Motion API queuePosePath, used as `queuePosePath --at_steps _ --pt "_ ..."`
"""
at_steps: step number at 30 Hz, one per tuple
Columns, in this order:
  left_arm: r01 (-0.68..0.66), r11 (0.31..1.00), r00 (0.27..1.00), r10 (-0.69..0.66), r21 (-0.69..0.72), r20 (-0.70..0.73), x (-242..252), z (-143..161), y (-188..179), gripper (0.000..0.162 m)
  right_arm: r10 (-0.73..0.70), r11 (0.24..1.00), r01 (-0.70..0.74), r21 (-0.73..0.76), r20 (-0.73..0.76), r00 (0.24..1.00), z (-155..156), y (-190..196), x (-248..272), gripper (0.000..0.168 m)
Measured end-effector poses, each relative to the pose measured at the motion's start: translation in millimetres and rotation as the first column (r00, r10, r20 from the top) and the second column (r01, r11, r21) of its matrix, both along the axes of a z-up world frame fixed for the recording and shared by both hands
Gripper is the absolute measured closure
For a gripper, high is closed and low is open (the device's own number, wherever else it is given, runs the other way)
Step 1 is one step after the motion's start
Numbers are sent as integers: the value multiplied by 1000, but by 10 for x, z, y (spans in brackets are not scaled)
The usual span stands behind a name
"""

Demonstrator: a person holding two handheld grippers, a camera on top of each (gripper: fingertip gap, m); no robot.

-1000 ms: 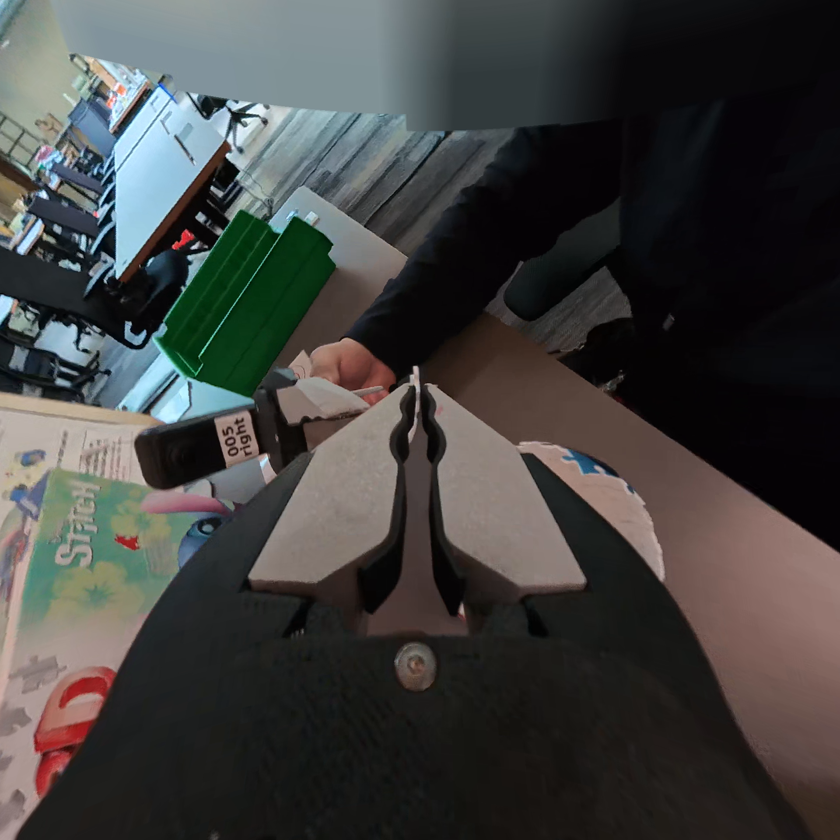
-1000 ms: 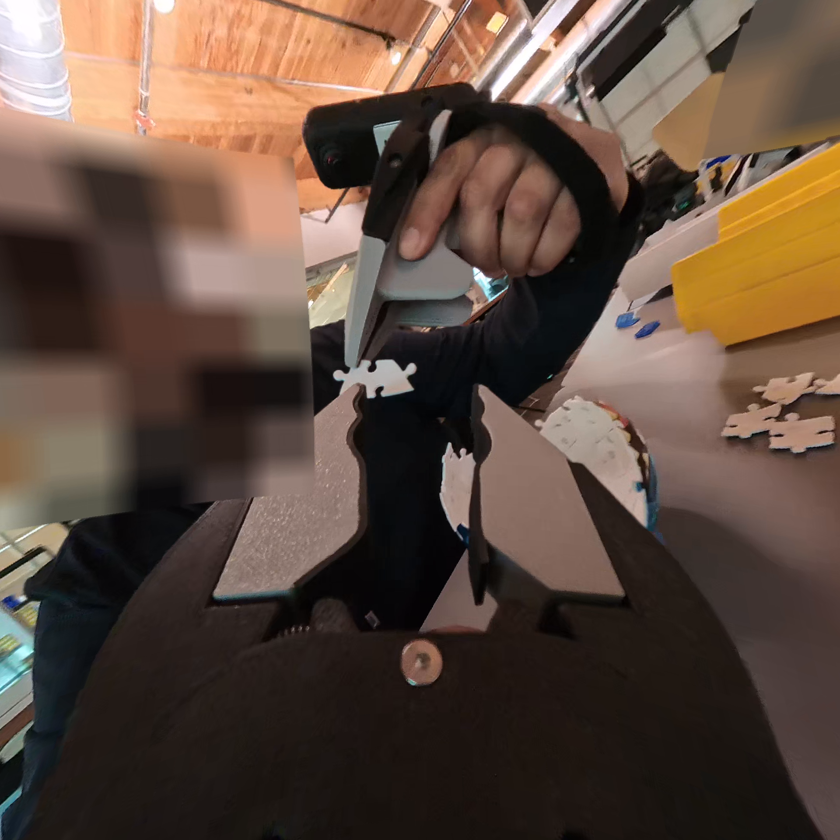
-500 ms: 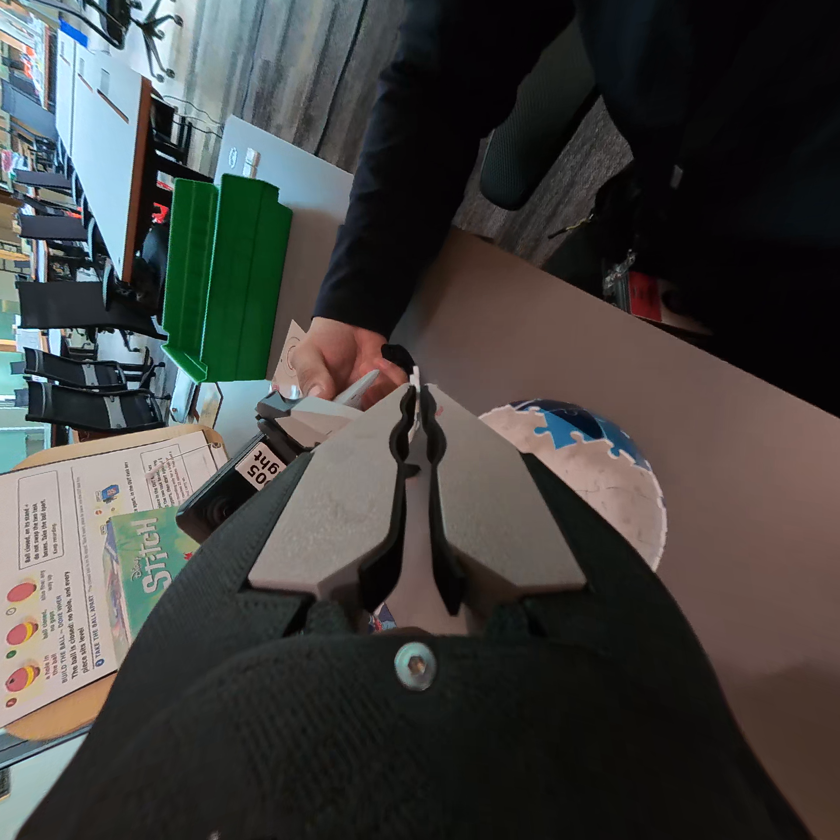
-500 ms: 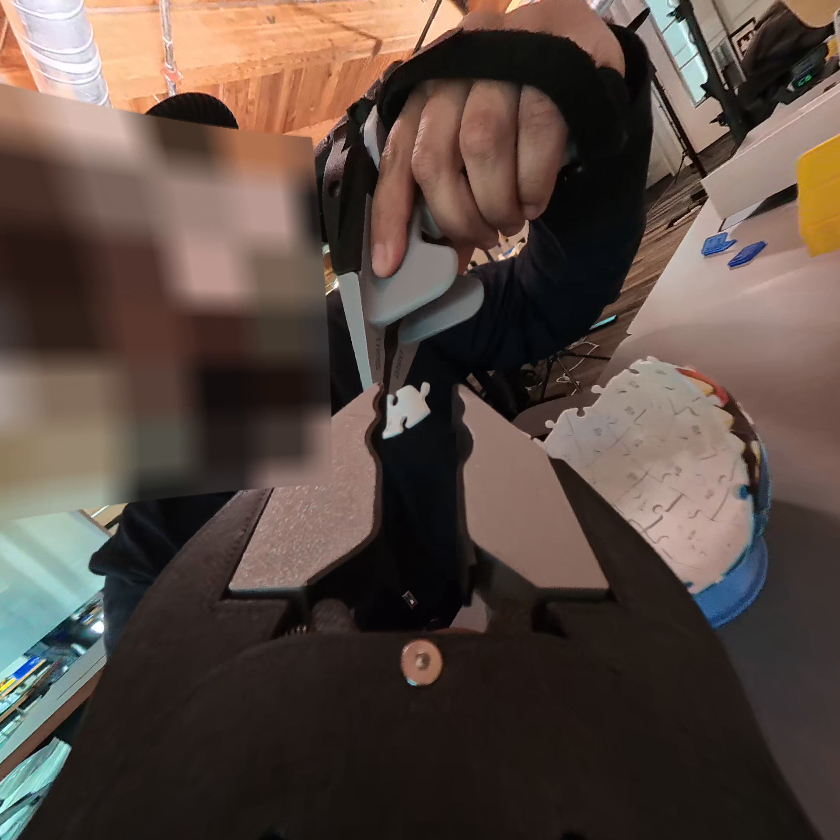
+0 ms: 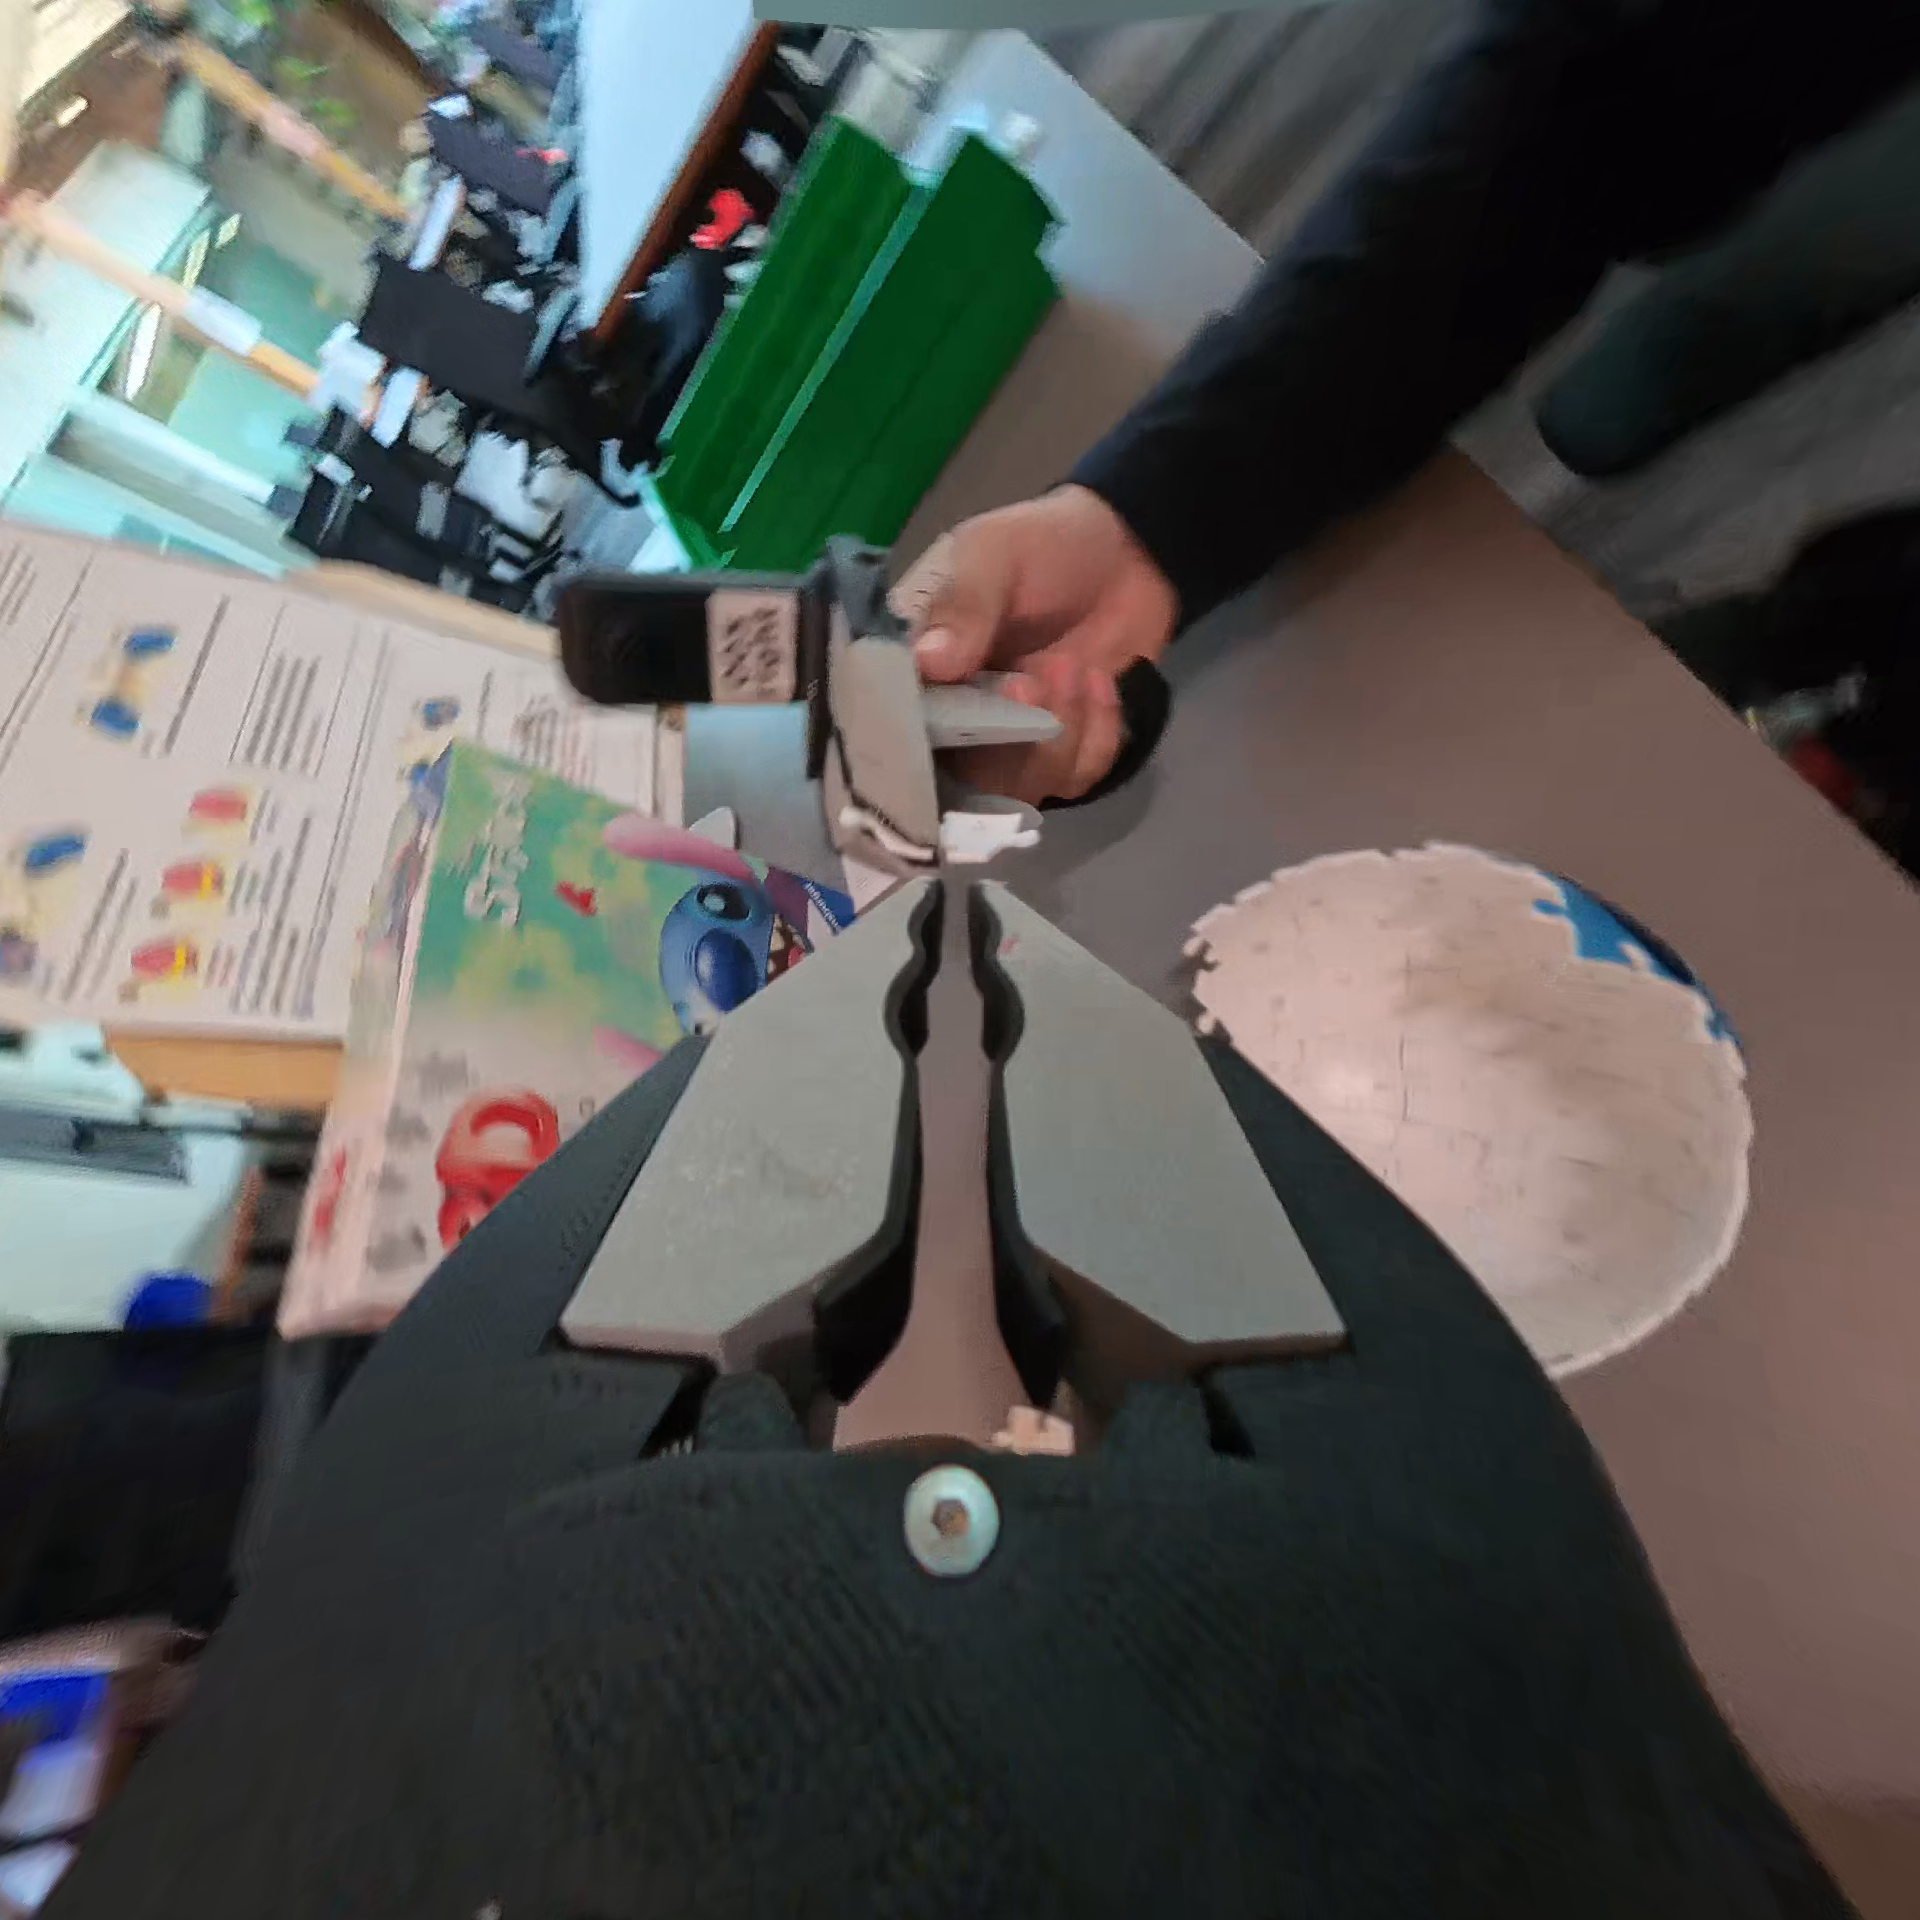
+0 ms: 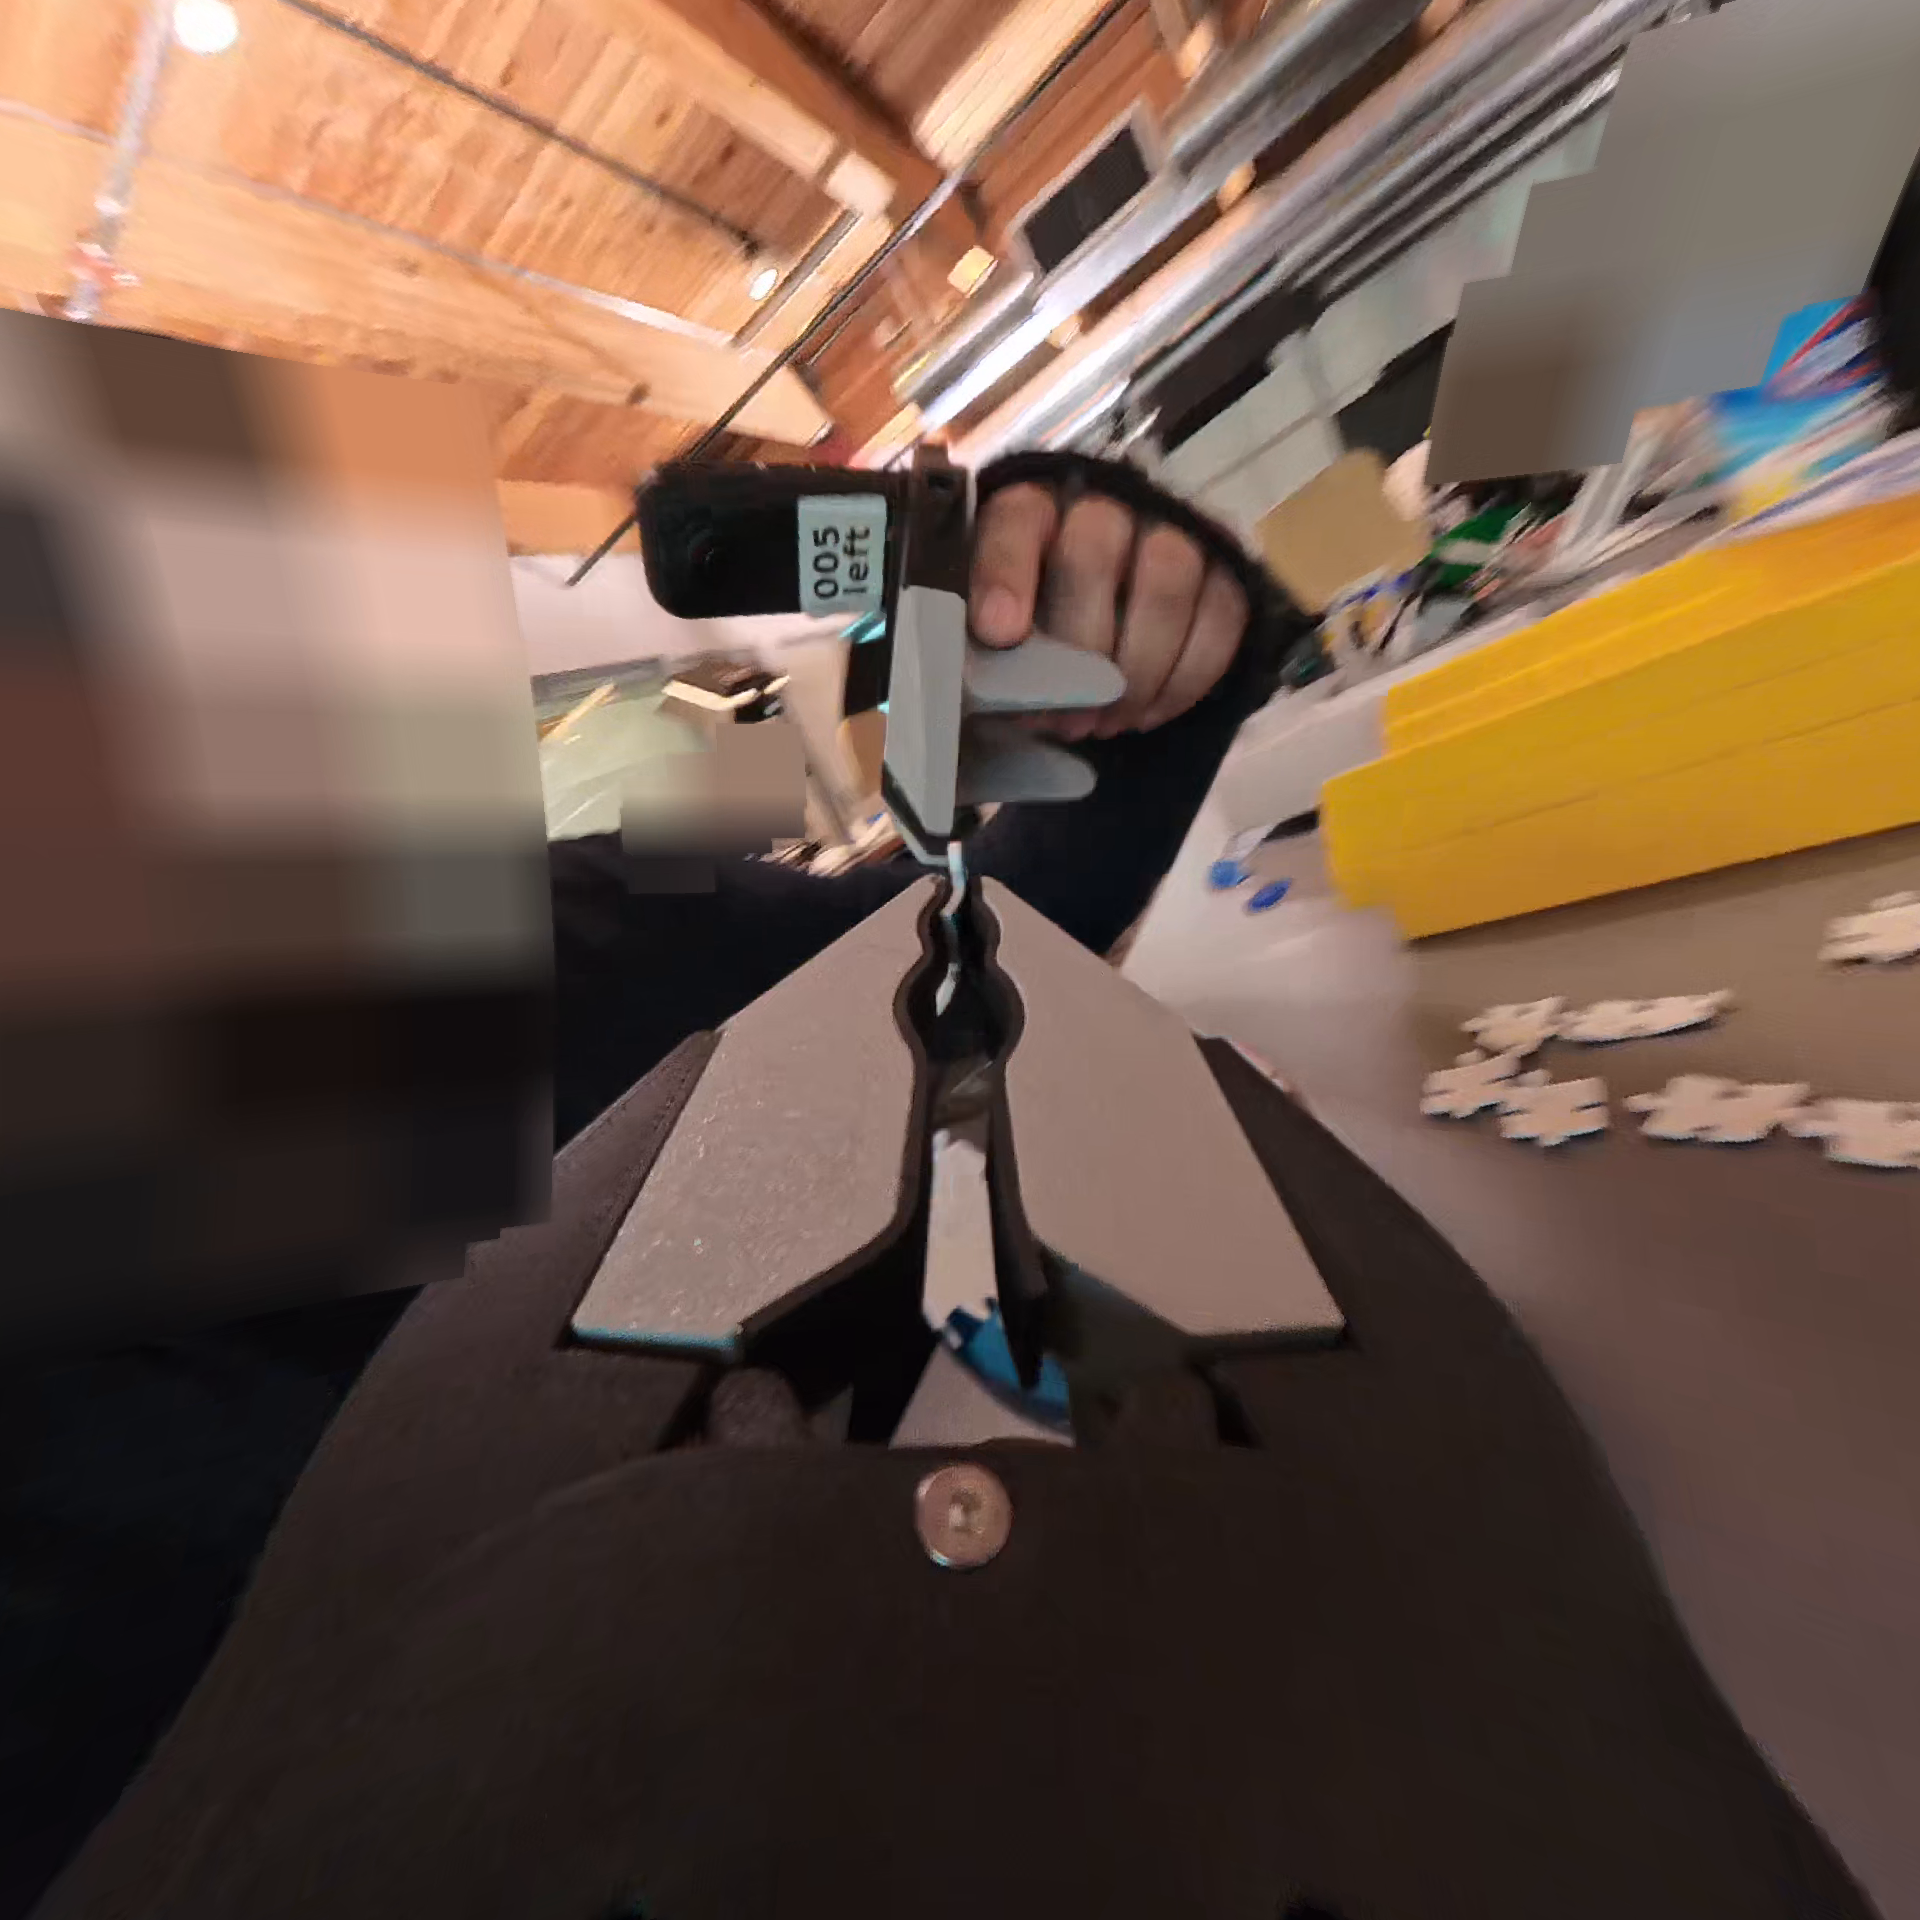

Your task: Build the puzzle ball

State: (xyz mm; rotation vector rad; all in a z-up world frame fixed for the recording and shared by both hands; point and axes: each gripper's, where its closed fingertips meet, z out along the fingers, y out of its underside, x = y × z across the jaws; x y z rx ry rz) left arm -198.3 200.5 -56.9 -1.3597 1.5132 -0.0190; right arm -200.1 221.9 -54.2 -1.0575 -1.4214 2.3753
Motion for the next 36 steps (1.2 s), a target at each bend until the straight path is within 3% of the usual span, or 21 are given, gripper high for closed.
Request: queuePosePath --at_steps 1,3,6,11,15,17,27,36 --pt "-50 998 994 54 -41 93 -59 63 59 156 -66 998 66 -5 -22 998 28 91 -18 168" --pt "-132 975 951 176 -180 254 -149 112 175 151 -176 984 176 -5 -50 983 51 234 -33 168" --pt "-212 895 873 354 -393 335 -225 -18 333 146 -258 966 258 -14 -89 962 82 299 -37 168" --pt "-128 797 820 420 -590 389 -48 -140 389 141 -330 944 331 -16 -123 936 93 288 -70 168" --pt "-120 793 798 435 -597 417 -16 -159 480 145 -373 927 375 -9 -130 919 82 309 -104 168" --pt "-84 793 795 418 -603 440 21 -146 468 160 -399 916 400 -16 -130 908 83 345 -114 168" --pt "-82 788 733 463 -610 499 -147 -164 534 162 -489 858 501 108 -122 864 -23 384 -191 168" --pt "-171 803 738 488 -571 466 -290 -243 535 159 -499 849 510 141 -107 860 -119 385 -248 168"
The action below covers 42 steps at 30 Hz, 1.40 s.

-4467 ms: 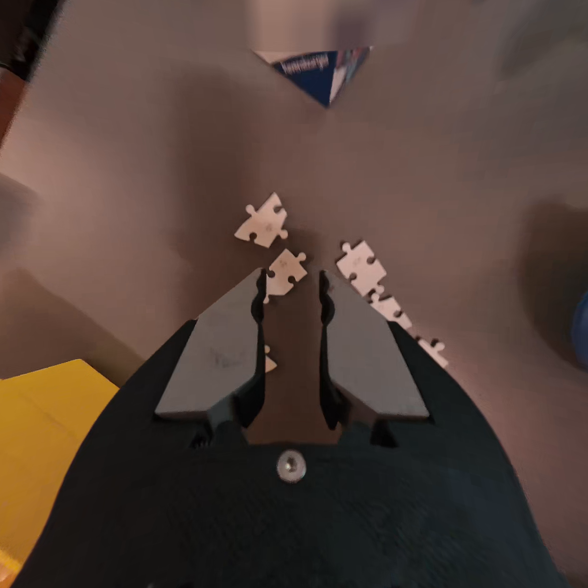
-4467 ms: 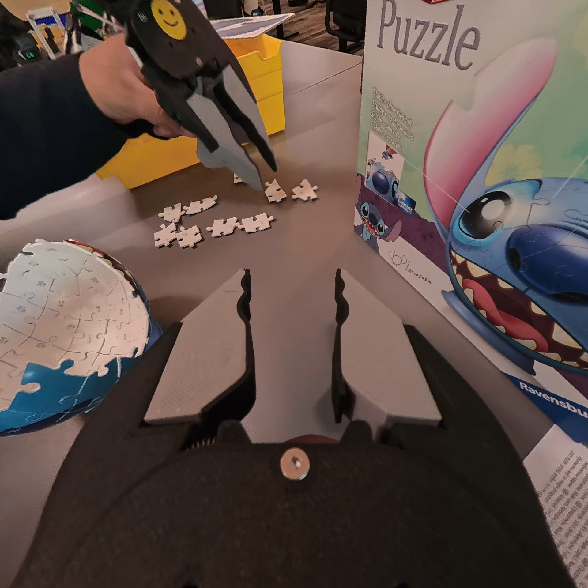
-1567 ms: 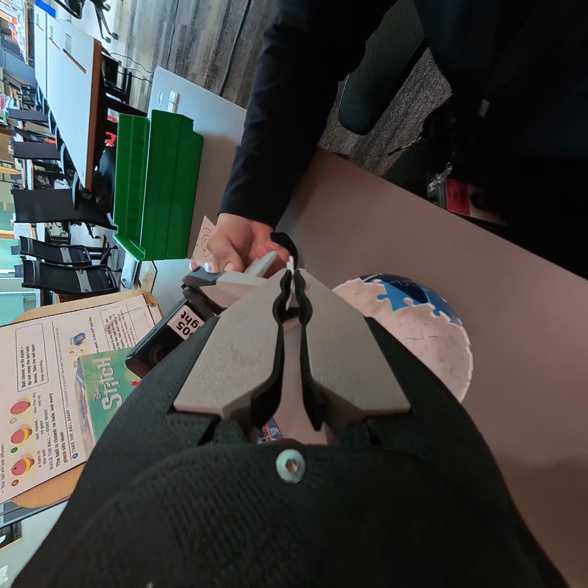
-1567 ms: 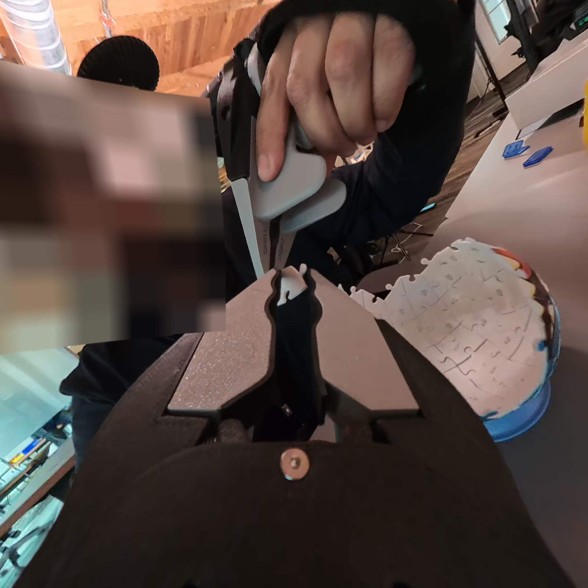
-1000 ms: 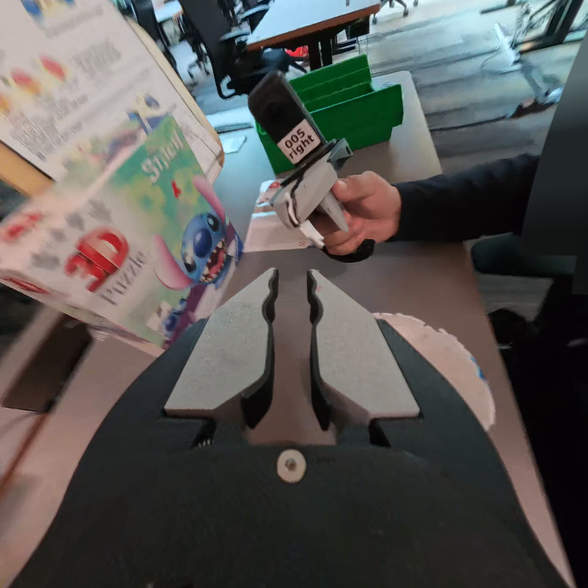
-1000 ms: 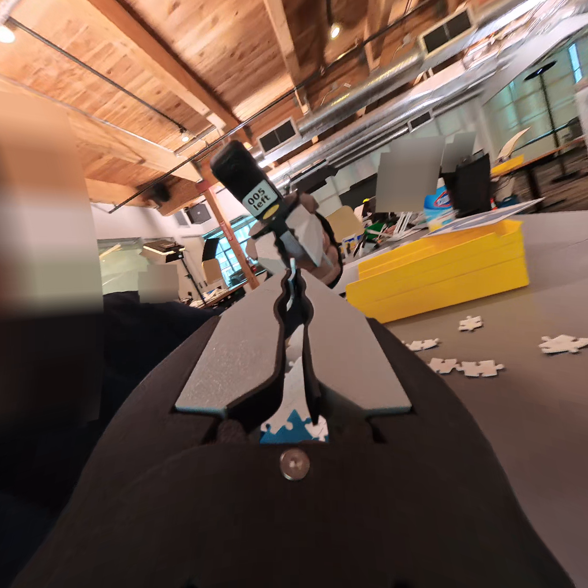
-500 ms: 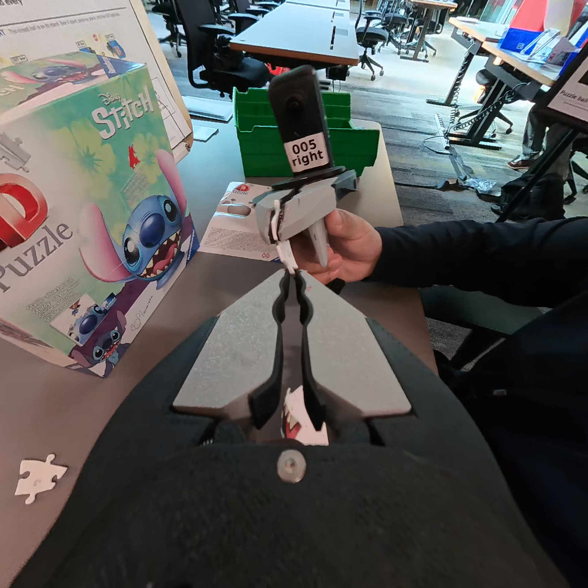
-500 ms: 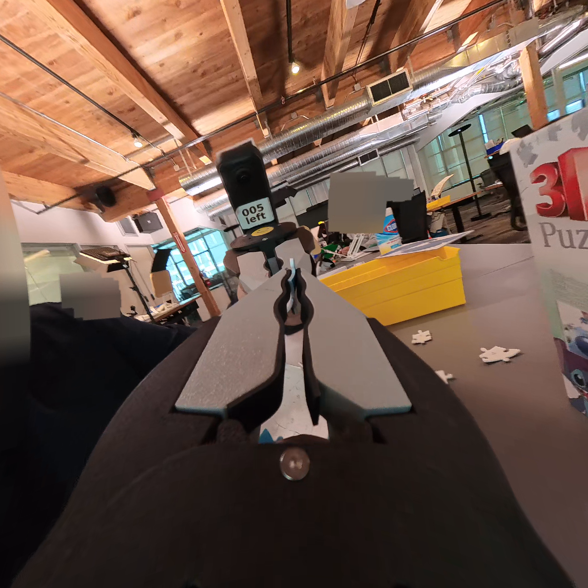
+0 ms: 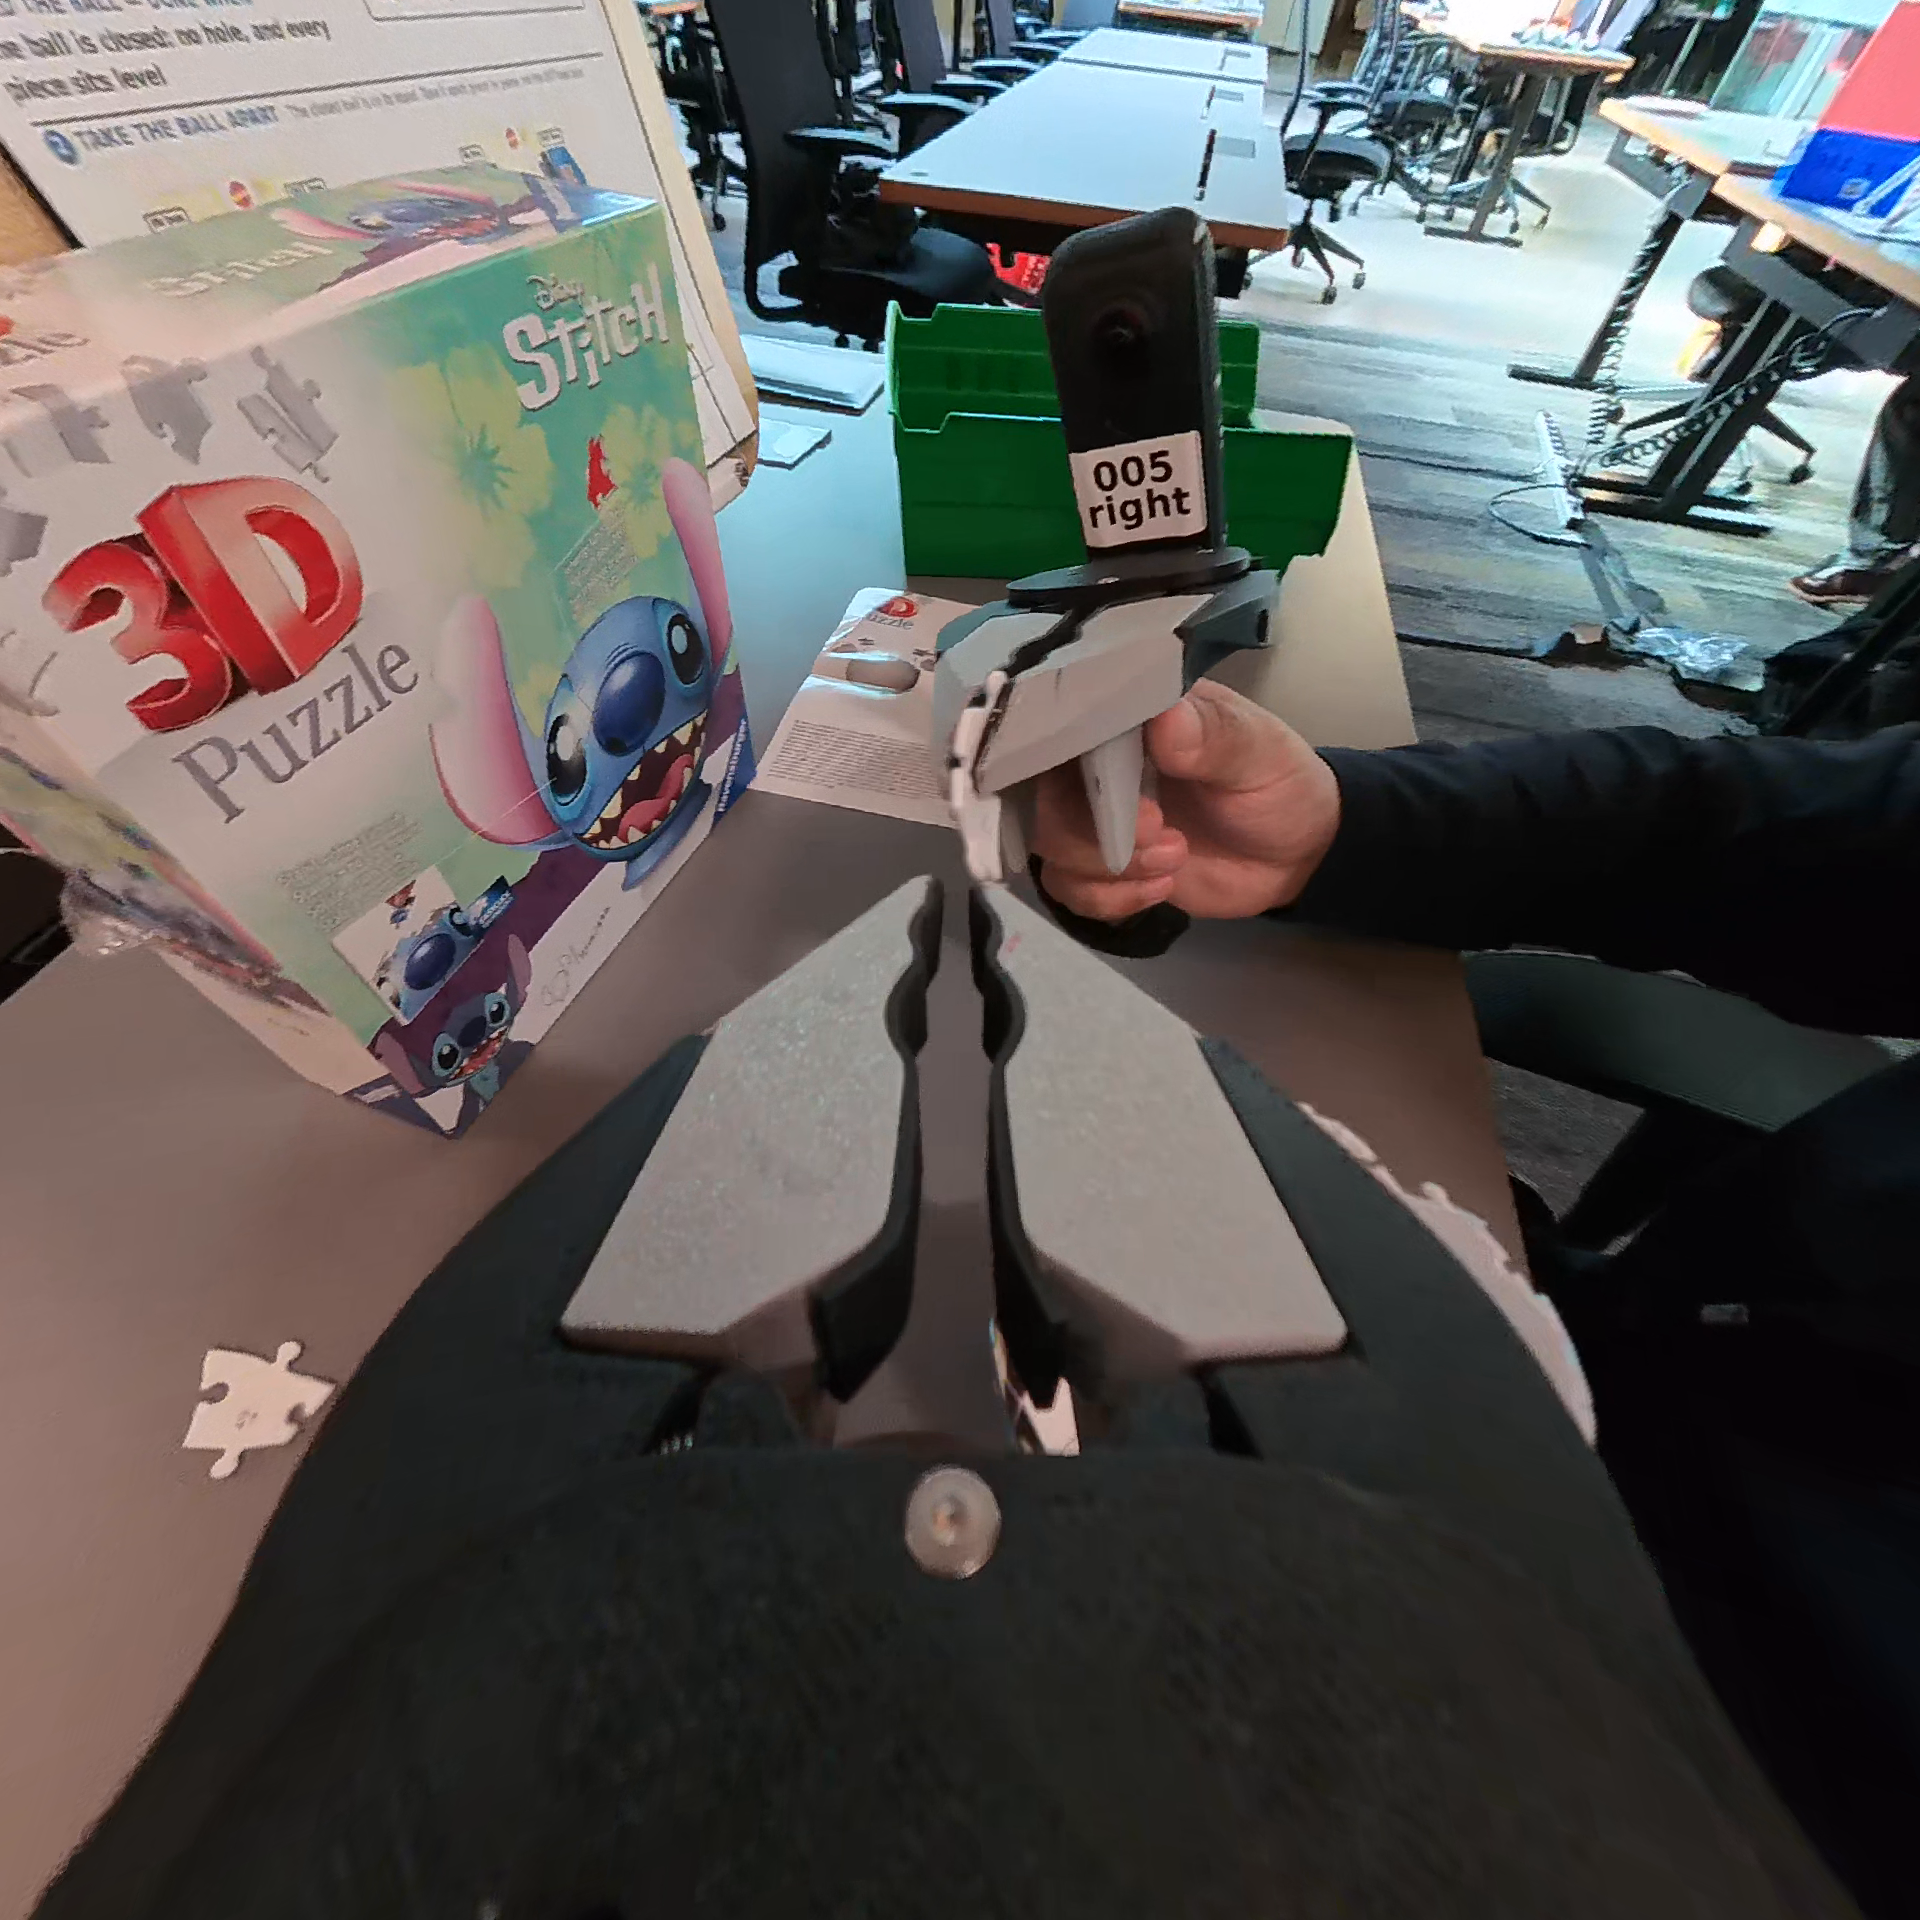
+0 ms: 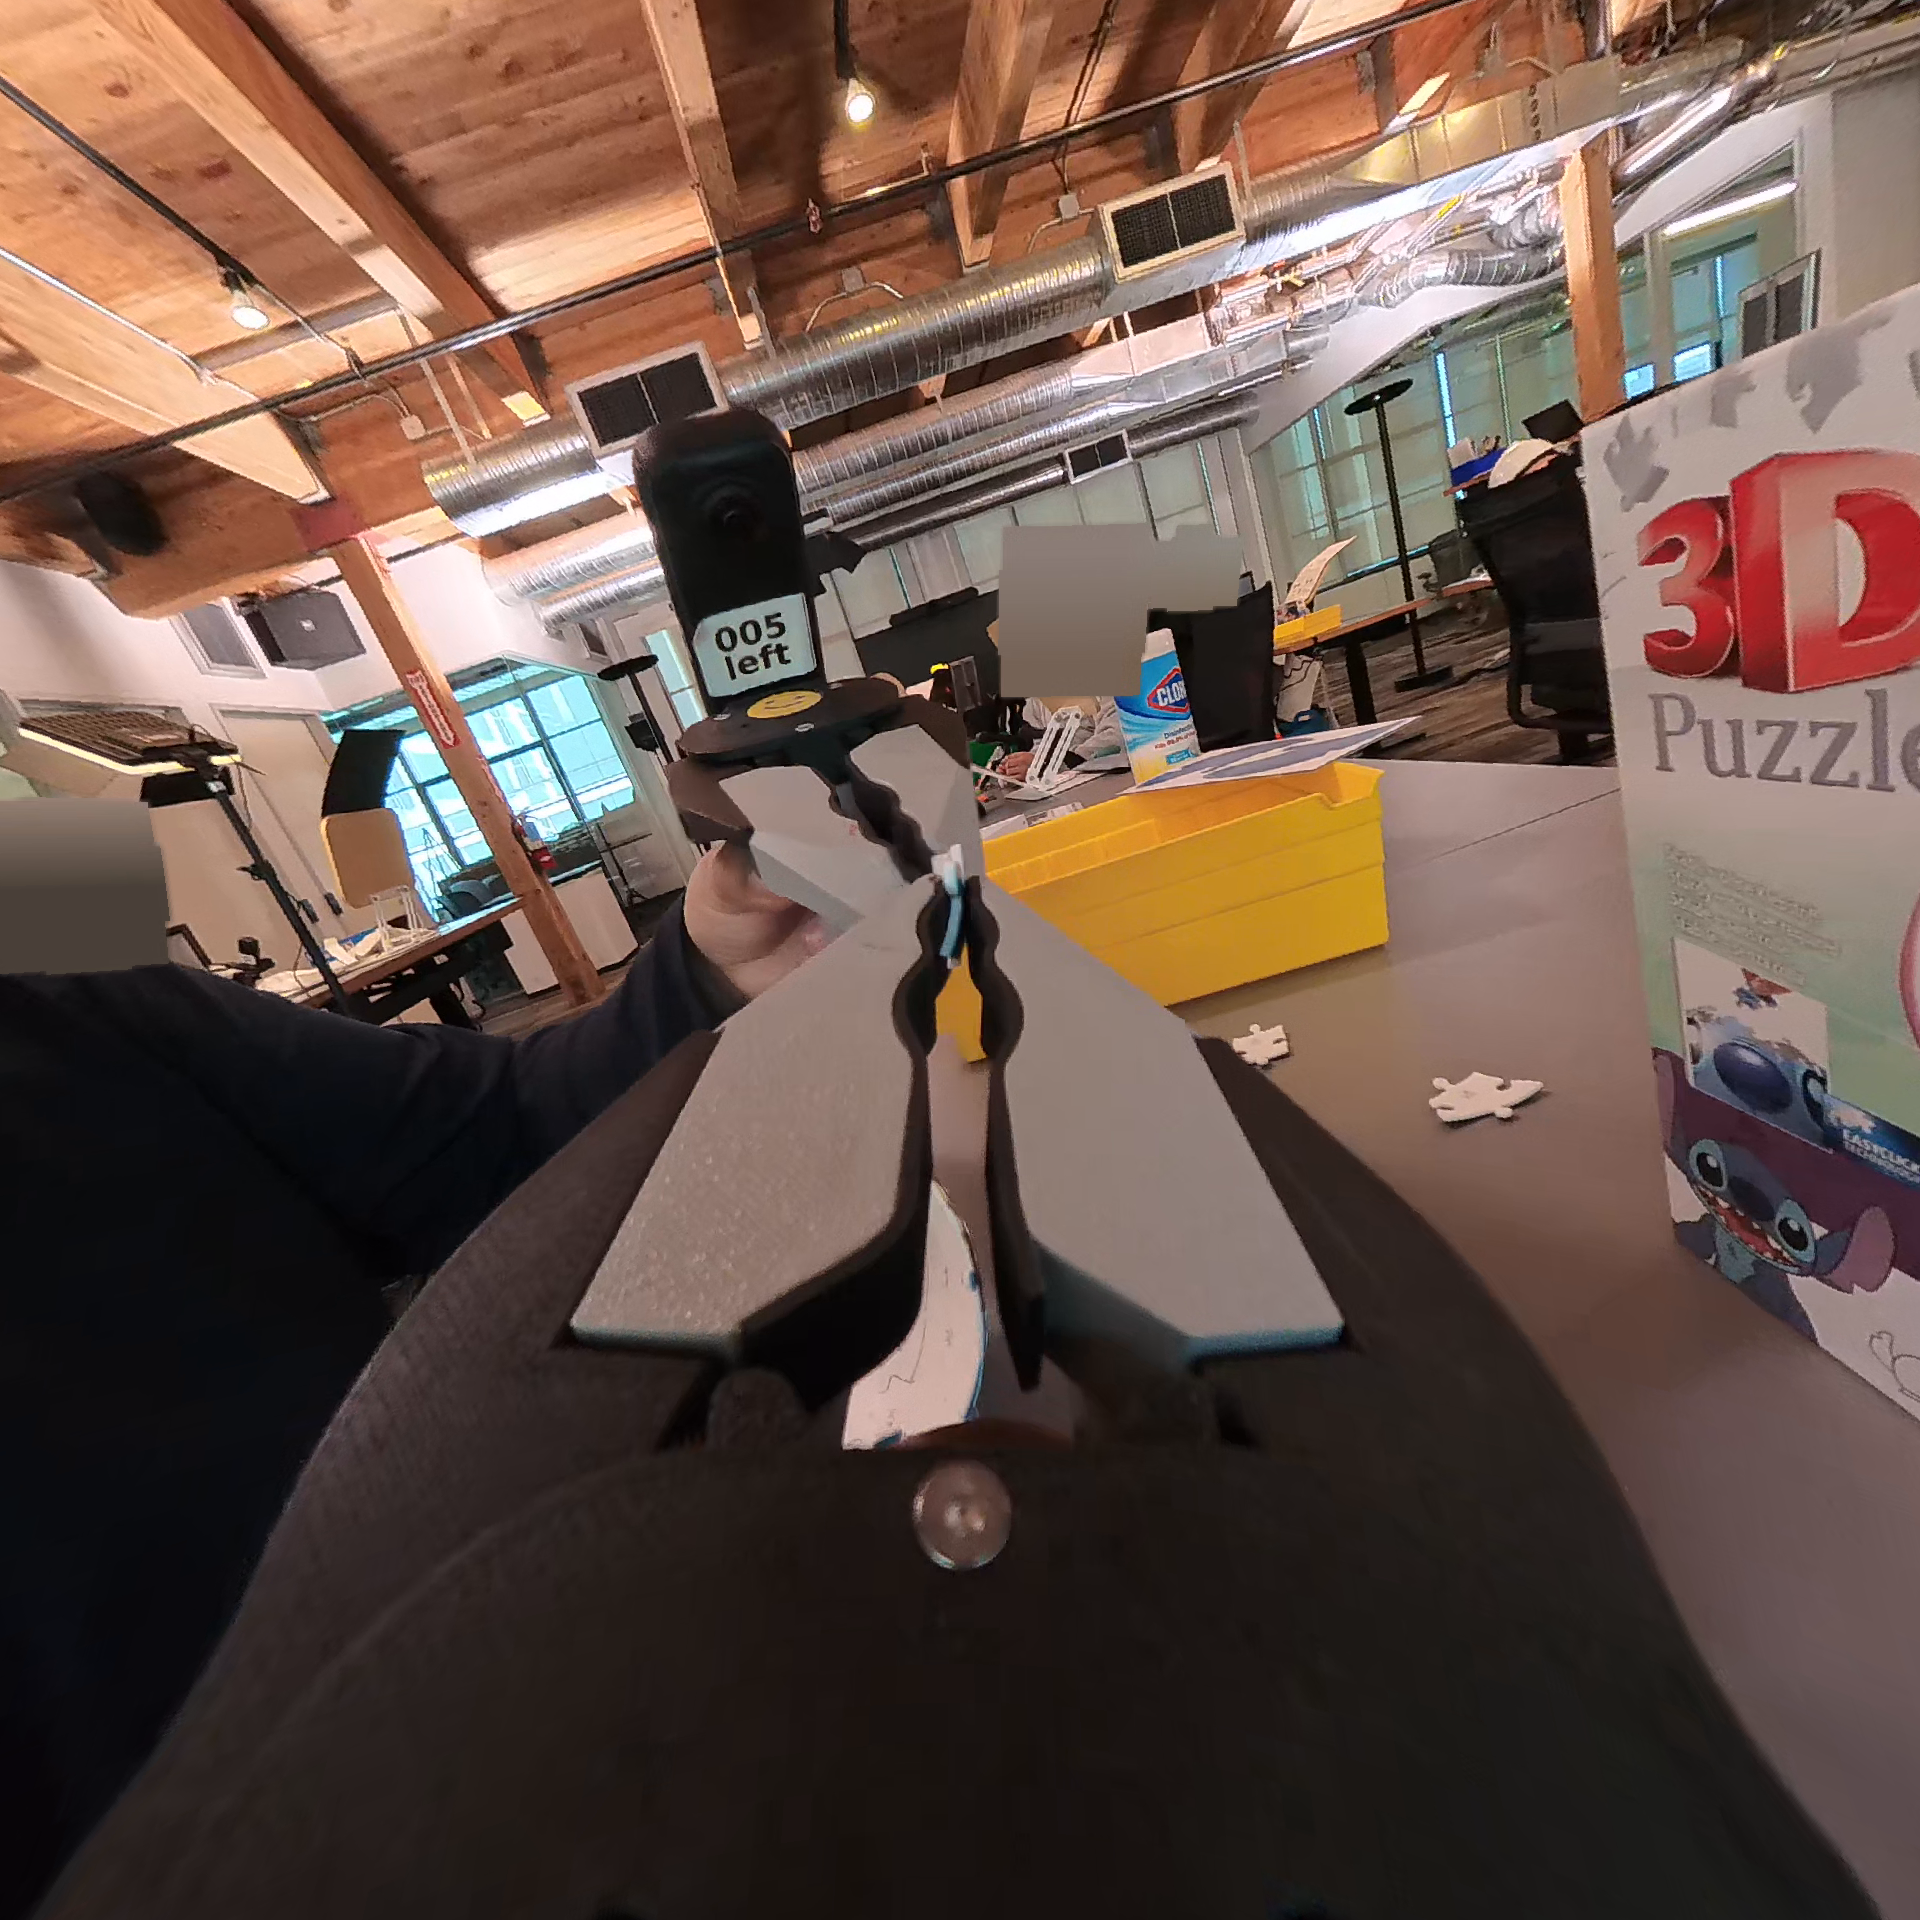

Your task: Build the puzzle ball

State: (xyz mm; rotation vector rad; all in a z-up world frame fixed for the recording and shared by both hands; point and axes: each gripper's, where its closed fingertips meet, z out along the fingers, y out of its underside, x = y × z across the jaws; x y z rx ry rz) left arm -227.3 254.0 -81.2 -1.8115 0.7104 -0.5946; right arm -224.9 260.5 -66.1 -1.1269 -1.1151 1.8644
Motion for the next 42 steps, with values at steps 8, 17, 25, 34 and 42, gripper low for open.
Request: queuePosePath --at_steps 8,17,25,34,42 --pt "45 998 997 -42 -41 63 101 8 20 147 -28 999 28 39 6 1000 -45 -17 -52 168" --pt "57 995 998 -59 -81 -22 61 -30 20 162 -15 996 13 88 29 999 -79 -75 -67 167" --pt "70 973 960 -125 -219 -251 -54 -161 -69 162 63 996 -66 64 36 997 -15 -62 43 163" --pt "45 948 844 -206 -316 -496 -28 -416 -155 162 51 969 -113 221 266 963 -406 -243 -117 168" --pt "37 934 805 -239 -356 -544 -9 -411 -170 162 87 970 -149 193 297 951 -429 -255 -81 167"
